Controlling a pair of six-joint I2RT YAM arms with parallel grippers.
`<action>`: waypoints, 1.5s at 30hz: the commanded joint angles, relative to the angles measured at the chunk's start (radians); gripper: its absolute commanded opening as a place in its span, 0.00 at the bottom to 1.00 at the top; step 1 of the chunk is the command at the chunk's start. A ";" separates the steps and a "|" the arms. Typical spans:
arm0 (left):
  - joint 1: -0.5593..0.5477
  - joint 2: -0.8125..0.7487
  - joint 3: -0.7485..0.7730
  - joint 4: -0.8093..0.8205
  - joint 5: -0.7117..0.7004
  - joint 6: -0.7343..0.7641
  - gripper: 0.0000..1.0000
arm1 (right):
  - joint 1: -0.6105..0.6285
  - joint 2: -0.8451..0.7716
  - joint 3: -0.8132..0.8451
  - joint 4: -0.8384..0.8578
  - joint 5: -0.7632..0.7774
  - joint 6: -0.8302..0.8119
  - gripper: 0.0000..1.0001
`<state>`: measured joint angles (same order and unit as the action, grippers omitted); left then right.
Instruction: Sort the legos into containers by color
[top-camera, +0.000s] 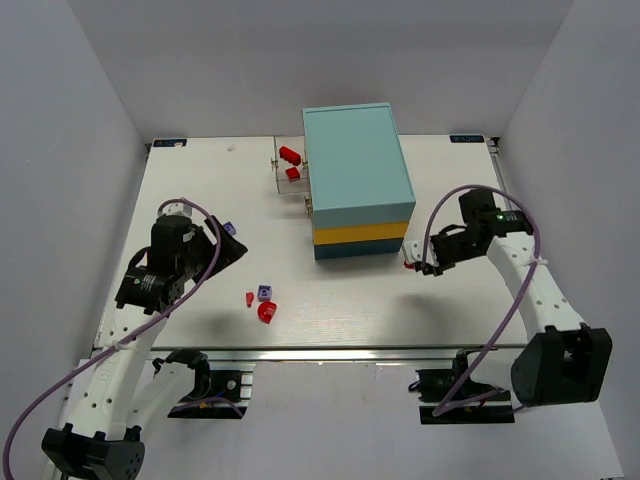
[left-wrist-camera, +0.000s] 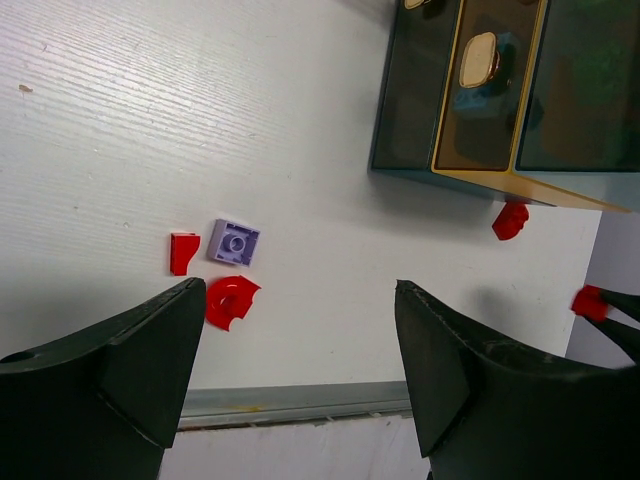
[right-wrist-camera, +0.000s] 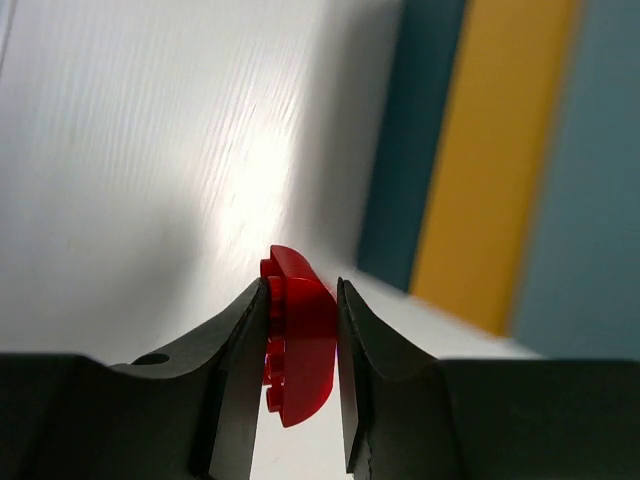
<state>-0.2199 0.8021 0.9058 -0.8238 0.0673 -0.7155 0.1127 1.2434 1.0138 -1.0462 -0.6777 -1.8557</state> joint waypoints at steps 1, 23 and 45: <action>0.002 -0.017 -0.008 0.025 0.008 0.001 0.86 | 0.062 -0.053 0.143 -0.160 -0.297 0.065 0.00; 0.002 -0.107 0.005 -0.055 -0.050 -0.025 0.86 | 0.700 0.540 0.977 0.792 0.462 1.595 0.00; 0.002 -0.135 -0.030 -0.046 -0.086 -0.045 0.87 | 0.746 1.073 1.163 1.459 1.179 1.210 0.00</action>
<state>-0.2199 0.6777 0.8673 -0.8757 -0.0029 -0.7597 0.8631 2.2734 2.1307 0.2302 0.4297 -0.5407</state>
